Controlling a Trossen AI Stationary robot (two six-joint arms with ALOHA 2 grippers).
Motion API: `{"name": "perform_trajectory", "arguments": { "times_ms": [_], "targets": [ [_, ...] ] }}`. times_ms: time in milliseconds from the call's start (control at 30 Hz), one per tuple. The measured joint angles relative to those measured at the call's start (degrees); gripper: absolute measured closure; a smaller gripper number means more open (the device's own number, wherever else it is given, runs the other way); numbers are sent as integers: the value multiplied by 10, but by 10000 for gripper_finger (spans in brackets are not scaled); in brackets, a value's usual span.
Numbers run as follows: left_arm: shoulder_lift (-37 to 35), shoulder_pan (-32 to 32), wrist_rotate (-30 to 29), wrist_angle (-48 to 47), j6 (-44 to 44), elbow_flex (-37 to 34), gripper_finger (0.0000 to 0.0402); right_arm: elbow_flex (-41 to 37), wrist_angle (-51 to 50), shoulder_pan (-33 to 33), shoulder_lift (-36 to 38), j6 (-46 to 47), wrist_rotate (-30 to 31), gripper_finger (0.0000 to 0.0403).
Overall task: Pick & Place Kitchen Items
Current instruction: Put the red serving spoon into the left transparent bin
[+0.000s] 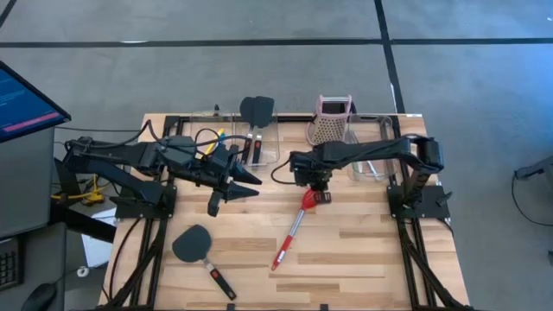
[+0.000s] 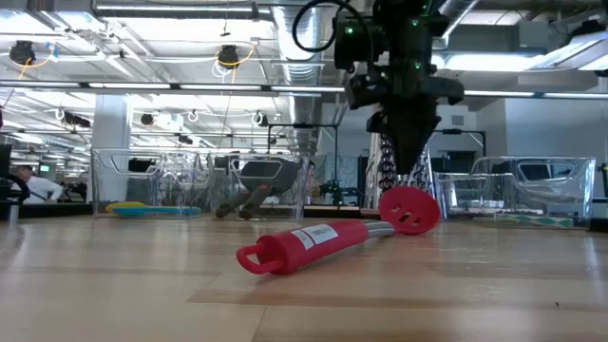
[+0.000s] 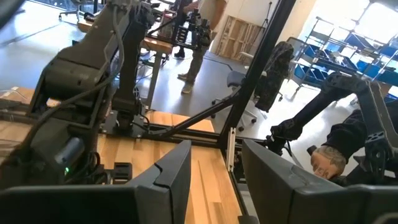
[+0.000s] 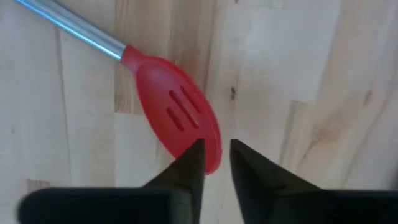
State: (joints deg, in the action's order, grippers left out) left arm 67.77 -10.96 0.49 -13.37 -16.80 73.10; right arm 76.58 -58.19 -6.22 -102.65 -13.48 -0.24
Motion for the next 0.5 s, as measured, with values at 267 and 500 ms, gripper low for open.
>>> {"name": "perform_trajectory", "arguments": {
  "times_ms": [267,500],
  "targets": [
    [0,0,0,-14,0,0,275,0,9,0,-18,-16,-12,220],
    [0,0,0,-17,0,0,275,0,16,-12,-17,-26,-24,164]
  ]
}}
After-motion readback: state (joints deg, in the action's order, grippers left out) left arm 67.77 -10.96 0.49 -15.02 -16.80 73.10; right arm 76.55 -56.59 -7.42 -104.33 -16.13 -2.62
